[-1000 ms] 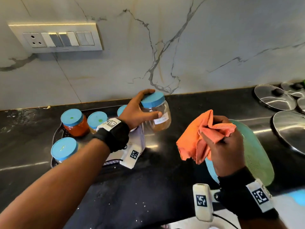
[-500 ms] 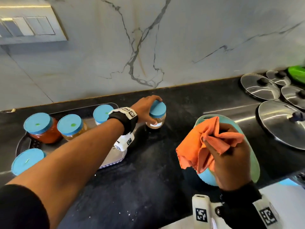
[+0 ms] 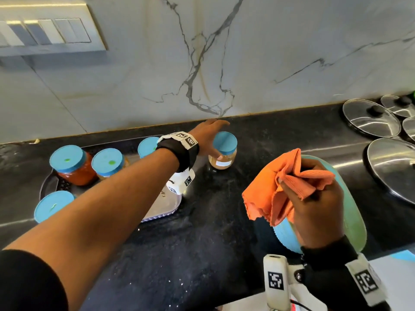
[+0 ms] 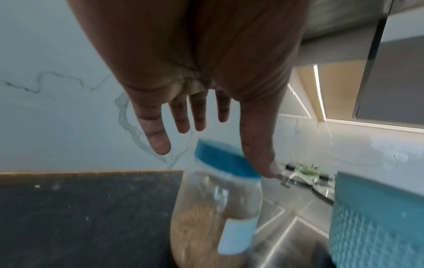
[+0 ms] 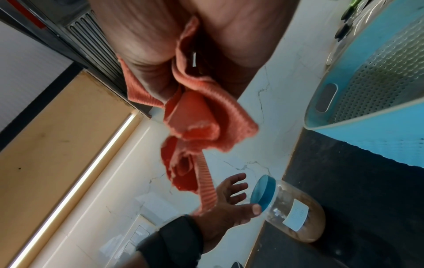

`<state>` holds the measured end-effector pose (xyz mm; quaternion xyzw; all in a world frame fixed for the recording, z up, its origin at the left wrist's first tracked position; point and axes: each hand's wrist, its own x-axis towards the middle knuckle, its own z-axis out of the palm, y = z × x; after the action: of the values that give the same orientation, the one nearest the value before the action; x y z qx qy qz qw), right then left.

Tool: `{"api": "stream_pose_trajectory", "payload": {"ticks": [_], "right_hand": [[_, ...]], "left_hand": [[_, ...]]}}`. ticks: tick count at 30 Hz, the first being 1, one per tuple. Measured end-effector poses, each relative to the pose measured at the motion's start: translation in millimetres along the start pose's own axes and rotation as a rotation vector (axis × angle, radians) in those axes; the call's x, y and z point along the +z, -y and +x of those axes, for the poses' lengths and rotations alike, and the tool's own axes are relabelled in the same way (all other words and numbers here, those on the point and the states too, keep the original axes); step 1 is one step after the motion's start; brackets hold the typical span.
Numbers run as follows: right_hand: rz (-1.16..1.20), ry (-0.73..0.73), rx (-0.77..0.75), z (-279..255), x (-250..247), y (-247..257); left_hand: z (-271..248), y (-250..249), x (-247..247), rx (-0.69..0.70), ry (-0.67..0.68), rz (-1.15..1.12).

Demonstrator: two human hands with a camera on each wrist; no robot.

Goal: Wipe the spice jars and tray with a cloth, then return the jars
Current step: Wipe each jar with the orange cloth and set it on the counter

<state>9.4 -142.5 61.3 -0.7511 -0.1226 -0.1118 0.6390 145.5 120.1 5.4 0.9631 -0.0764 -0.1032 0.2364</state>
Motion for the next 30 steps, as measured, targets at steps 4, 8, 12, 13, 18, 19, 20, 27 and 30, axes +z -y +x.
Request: {"api": "stream_pose_trajectory", "payload": {"ticks": [4, 8, 12, 13, 18, 19, 20, 27, 30], "right_hand": [[-0.024, 0.018, -0.053, 4, 14, 3], [0.001, 0.065, -0.076, 4, 33, 7], [0.045, 0.147, -0.066, 0, 55, 12], [0.048, 0.157, -0.059, -1, 59, 12], [0.058, 0.199, -0.054, -6, 71, 11], [0.051, 0.2, -0.054, -6, 71, 10], [0.041, 0.196, -0.051, -7, 71, 10], [0.027, 0.166, -0.056, -6, 64, 13], [0.01, 0.167, -0.072, -4, 60, 11]], "left_hand": [[-49, 19, -49, -0.038, -0.132, -0.059], [-110, 64, -75, -0.192, -0.293, -0.172], [-155, 92, -73, -0.365, -0.349, -0.184], [-160, 94, -68, -0.394, -0.34, -0.176], [-163, 101, -37, -0.608, -0.356, -0.164], [-161, 99, -30, -0.638, -0.369, -0.176], [-157, 97, -23, -0.641, -0.386, -0.18], [-137, 92, 12, -0.669, -0.462, -0.429], [-130, 96, 21, -0.736, -0.441, -0.562]]}}
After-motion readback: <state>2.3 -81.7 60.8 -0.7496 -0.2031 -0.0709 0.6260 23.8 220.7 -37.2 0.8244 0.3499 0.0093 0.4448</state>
